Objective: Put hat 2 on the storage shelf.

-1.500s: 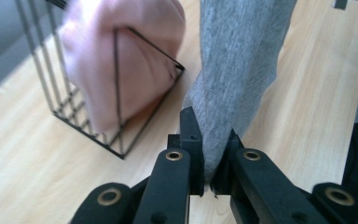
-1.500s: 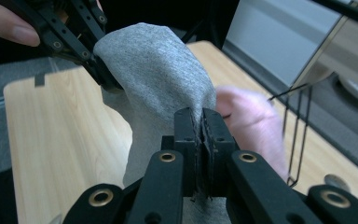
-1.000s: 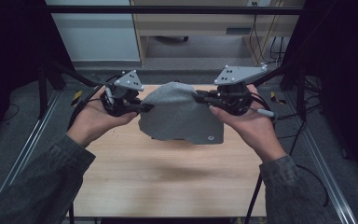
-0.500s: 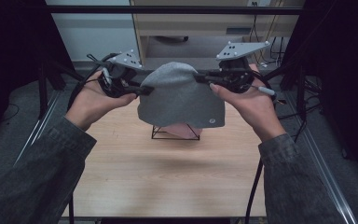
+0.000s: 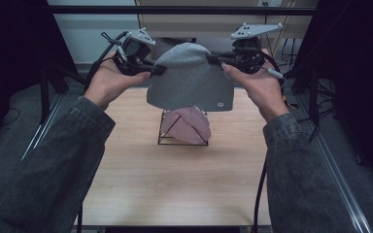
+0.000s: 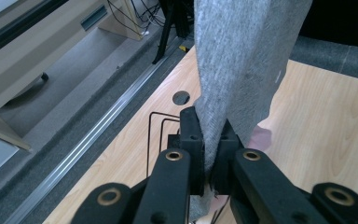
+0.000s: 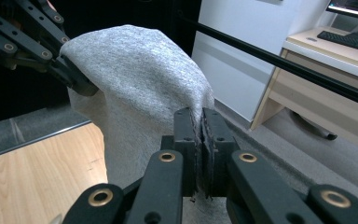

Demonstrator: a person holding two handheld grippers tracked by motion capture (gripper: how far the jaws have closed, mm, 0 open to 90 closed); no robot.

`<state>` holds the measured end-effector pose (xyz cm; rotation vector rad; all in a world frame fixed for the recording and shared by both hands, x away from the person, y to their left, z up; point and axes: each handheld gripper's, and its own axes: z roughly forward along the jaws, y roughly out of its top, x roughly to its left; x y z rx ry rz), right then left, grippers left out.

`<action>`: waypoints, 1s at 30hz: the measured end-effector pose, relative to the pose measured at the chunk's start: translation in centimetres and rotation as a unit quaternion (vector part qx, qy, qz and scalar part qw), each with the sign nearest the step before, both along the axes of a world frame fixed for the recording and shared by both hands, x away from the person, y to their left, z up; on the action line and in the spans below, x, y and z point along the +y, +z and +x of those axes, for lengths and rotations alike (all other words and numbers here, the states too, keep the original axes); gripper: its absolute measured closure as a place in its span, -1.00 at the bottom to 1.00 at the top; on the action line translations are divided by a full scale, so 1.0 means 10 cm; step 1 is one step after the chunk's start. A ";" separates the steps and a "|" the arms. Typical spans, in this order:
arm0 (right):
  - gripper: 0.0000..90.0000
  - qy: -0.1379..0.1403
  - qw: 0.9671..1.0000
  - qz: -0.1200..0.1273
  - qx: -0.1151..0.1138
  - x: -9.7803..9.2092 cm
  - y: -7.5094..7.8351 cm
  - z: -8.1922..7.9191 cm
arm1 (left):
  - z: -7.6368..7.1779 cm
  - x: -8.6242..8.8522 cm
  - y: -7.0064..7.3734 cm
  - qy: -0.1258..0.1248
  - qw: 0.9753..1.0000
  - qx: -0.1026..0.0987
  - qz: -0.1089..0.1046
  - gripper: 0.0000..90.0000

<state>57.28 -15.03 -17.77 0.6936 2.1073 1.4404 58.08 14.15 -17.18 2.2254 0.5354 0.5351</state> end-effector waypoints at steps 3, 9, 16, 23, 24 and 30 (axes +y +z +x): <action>0.91 -0.007 1.000 0.003 -0.003 -0.02 -0.02 0.08 | 0.06 -0.04 -0.02 0.005 1.000 -0.009 0.002 0.93; 0.91 -0.019 1.000 0.011 -0.007 -0.04 -0.08 0.20 | 0.15 -0.07 -0.08 0.015 1.000 -0.017 -0.006 0.93; 0.91 -0.025 1.000 0.012 -0.012 -0.02 -0.13 0.28 | 0.24 -0.06 -0.13 0.026 0.999 -0.020 -0.012 0.93; 0.91 -0.029 0.999 0.013 -0.011 -0.03 -0.17 0.34 | 0.32 -0.07 -0.17 0.029 0.999 -0.020 -0.016 0.92; 0.91 -0.029 0.999 0.013 -0.011 -0.03 -0.17 0.34 | 0.32 -0.07 -0.17 0.029 0.999 -0.020 -0.016 0.92; 0.91 -0.034 0.999 0.016 -0.008 -0.04 -0.24 0.40 | 0.38 -0.08 -0.21 0.029 0.999 -0.021 -0.016 0.92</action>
